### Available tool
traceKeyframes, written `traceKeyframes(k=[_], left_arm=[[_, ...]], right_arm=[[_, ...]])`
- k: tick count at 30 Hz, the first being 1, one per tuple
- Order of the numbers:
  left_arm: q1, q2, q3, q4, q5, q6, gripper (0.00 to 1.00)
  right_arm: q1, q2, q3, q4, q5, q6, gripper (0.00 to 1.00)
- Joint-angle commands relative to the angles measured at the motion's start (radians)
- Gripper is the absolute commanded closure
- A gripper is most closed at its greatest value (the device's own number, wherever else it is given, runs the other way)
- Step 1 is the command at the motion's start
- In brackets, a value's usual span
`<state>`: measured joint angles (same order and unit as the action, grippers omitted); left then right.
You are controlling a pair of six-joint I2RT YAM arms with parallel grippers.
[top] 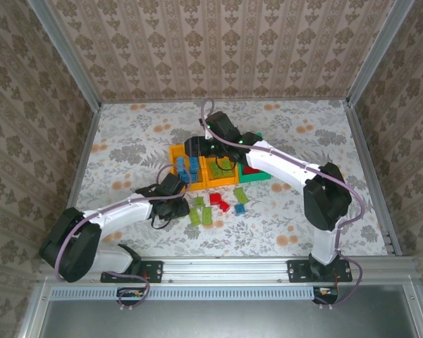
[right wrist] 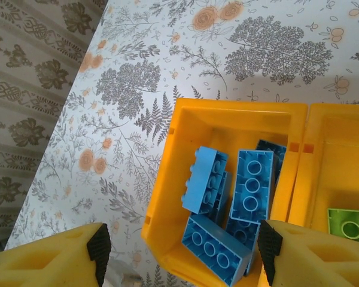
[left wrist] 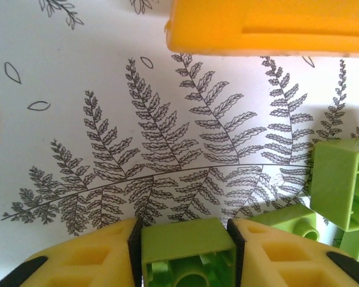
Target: Sort the legos into containers by color
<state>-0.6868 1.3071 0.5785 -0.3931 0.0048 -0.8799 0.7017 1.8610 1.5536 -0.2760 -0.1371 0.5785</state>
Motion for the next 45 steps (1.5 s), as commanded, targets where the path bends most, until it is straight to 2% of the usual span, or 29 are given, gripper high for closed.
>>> traceKeyframes(k=[1, 7, 16, 23, 28, 32, 37, 45], left_arm=[[-0.008, 0.002, 0.011, 0.017, 0.020, -0.007, 0.63], [-0.010, -0.038, 0.056, 0.005, 0.014, 0.012, 0.73], [-0.009, 0.035, 0.328, -0.017, 0.027, 0.136, 0.72], [-0.007, 0.271, 0.629, -0.004, 0.119, 0.250, 0.71], [0.008, 0.456, 0.795, 0.002, 0.179, 0.283, 0.71], [0.032, 0.575, 0.884, 0.002, 0.219, 0.280, 0.68], [0.036, 0.606, 0.895, 0.039, 0.224, 0.277, 0.59], [0.029, 0.570, 0.871, 0.039, 0.201, 0.270, 0.20]], right_arm=[[-0.014, -0.051, -0.046, 0.007, 0.031, -0.017, 0.30], [-0.022, -0.139, -0.161, -0.001, 0.097, -0.058, 0.29], [-0.030, -0.350, -0.443, 0.029, 0.193, -0.105, 0.28], [-0.030, -0.461, -0.672, 0.000, 0.296, -0.091, 0.28], [-0.030, -0.494, -0.785, 0.042, 0.276, -0.046, 0.28], [-0.025, -0.439, -0.794, 0.027, 0.246, -0.065, 0.29], [-0.024, -0.388, -0.794, 0.037, 0.244, -0.080, 0.29], [-0.015, -0.298, -0.746, 0.050, 0.214, -0.115, 0.31]])
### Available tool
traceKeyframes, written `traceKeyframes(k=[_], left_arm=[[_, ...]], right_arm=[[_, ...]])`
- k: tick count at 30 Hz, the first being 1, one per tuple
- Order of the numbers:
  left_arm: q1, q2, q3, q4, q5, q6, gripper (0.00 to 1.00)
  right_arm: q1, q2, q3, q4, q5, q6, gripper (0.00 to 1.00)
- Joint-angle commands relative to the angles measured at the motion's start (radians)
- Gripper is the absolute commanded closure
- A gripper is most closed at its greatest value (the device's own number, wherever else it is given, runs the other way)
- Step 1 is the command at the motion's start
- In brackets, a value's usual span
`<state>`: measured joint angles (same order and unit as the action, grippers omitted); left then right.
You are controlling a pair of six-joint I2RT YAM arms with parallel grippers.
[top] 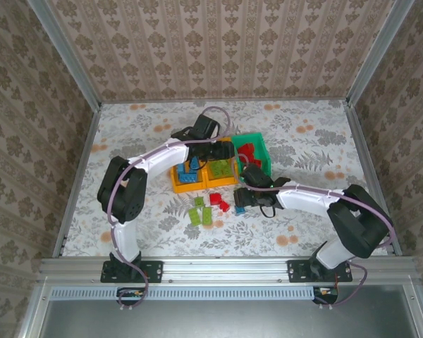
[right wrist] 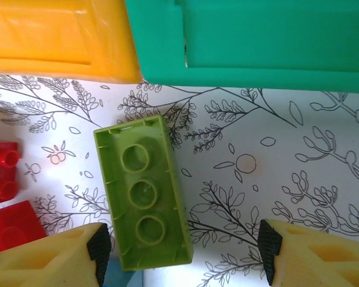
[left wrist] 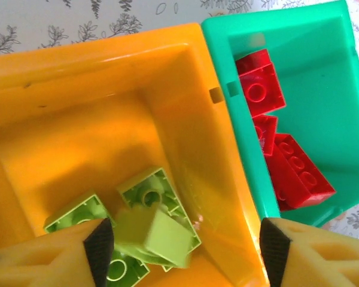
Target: Sort the legos into containers by color
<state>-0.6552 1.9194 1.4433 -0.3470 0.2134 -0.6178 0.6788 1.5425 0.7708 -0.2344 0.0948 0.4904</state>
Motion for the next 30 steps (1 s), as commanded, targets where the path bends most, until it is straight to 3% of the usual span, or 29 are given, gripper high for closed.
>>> traceKeyframes(k=[1, 2, 15, 22, 27, 30], left_arm=[[-0.004, -0.050, -0.001, -0.007, -0.013, 0.007, 0.07], [-0.007, -0.060, -0.007, -0.007, -0.017, 0.007, 0.00], [-0.023, -0.218, -0.153, 0.020, -0.050, -0.005, 0.00], [-0.018, -0.279, -0.215, 0.012, -0.066, -0.008, 0.00], [-0.007, -0.319, -0.259, -0.002, -0.090, -0.004, 0.00], [0.002, -0.345, -0.283, -0.003, -0.096, -0.008, 0.00]], right_arm=[[0.011, 0.026, 0.041, 0.011, -0.021, -0.030, 0.31], [0.012, 0.033, 0.044, 0.014, -0.024, -0.033, 0.30], [0.036, 0.144, 0.144, -0.042, -0.012, -0.086, 0.31], [0.039, 0.195, 0.183, -0.119, 0.049, -0.089, 0.48], [0.040, 0.200, 0.196, -0.172, 0.104, -0.108, 0.51], [0.041, 0.201, 0.205, -0.188, 0.108, -0.119, 0.59]])
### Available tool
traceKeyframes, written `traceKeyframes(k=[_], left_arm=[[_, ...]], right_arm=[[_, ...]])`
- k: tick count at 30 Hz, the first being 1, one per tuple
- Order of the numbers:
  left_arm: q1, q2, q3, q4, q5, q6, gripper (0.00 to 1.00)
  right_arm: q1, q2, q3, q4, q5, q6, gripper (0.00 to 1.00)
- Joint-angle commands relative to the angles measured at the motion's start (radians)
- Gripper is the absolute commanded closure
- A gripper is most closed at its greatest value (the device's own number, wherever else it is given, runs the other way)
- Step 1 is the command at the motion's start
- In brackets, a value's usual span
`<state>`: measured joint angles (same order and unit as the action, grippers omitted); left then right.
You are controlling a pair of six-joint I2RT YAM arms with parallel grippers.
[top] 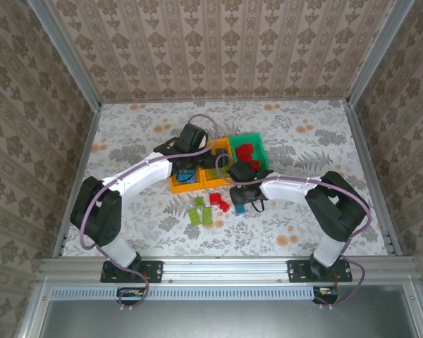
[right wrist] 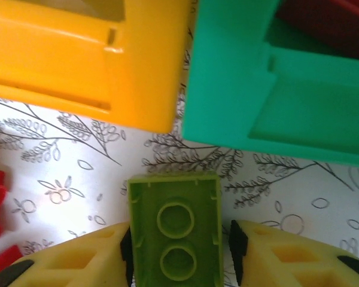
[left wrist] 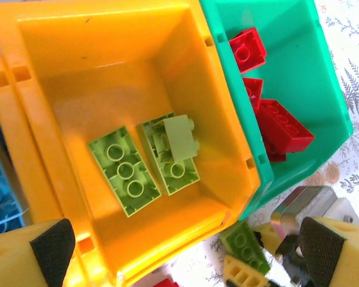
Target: Sort the legos into containers by color
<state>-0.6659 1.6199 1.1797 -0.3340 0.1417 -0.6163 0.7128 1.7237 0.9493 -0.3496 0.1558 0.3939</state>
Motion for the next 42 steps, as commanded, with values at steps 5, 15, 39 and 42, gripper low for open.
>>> traceKeyframes(k=[5, 15, 39, 42], left_arm=[[0.027, -0.093, -0.063, -0.029, -0.048, -0.011, 0.00], [0.047, -0.232, -0.216, -0.046, -0.120, -0.018, 0.00], [-0.066, -0.220, -0.384, -0.068, -0.124, -0.166, 0.00], [-0.075, -0.174, -0.369, -0.083, -0.131, -0.181, 0.00]], right_arm=[[0.008, -0.054, 0.004, -0.026, 0.017, -0.019, 0.70], [-0.025, -0.212, 0.054, 0.106, -0.107, 0.038, 0.74], [-0.071, 0.272, 0.597, -0.036, -0.183, 0.095, 0.48], [-0.072, 0.266, 0.600, -0.039, -0.187, 0.094, 0.44]])
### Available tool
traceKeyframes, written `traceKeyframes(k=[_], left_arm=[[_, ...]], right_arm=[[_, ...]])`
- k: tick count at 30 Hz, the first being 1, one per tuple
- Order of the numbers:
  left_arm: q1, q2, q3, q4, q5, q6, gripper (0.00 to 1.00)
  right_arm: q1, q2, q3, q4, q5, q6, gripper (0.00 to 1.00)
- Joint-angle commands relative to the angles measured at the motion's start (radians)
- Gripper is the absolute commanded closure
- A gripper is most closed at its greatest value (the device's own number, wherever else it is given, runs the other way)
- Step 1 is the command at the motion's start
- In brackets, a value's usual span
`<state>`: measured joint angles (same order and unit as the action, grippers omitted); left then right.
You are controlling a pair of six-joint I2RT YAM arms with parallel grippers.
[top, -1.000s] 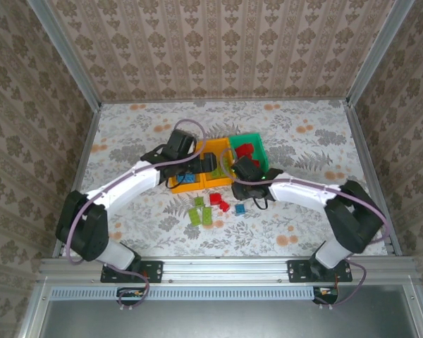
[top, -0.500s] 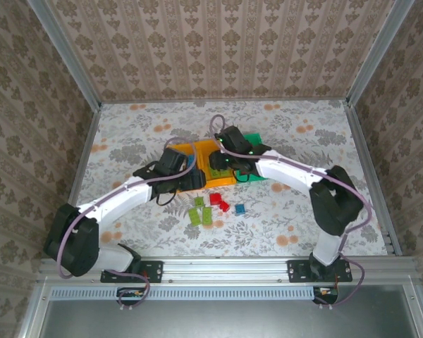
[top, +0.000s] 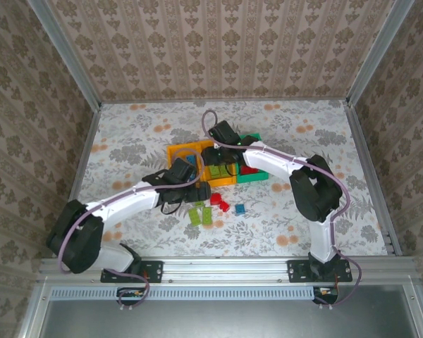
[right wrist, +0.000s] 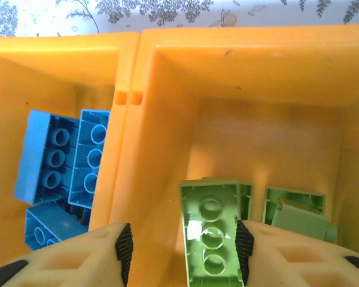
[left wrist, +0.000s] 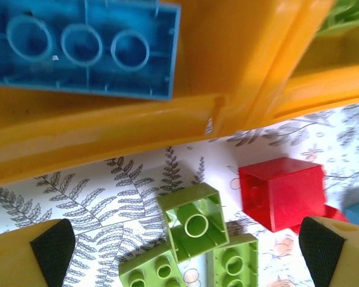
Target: Sort the legos into containers by color
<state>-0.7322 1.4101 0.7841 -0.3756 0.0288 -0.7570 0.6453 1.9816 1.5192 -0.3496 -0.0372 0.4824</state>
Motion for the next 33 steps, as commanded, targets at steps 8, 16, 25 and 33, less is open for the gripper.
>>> traceKeyframes(k=[8, 16, 25, 33], left_arm=[[-0.014, 0.079, 0.038, -0.044, -0.033, -0.055, 0.06], [-0.016, 0.163, 0.086, -0.049, -0.024, -0.058, 0.19], [-0.032, 0.202, 0.123, -0.077, -0.050, -0.056, 0.34], [-0.054, 0.247, 0.162, -0.108, -0.062, -0.035, 0.44]], right_arm=[[-0.004, -0.089, -0.038, -0.007, 0.008, 0.005, 0.37], [-0.004, -0.174, -0.111, 0.017, 0.035, -0.003, 0.37], [-0.010, -0.216, -0.162, 0.031, 0.049, -0.014, 0.36], [-0.023, -0.232, -0.193, 0.040, 0.048, -0.012, 0.35]])
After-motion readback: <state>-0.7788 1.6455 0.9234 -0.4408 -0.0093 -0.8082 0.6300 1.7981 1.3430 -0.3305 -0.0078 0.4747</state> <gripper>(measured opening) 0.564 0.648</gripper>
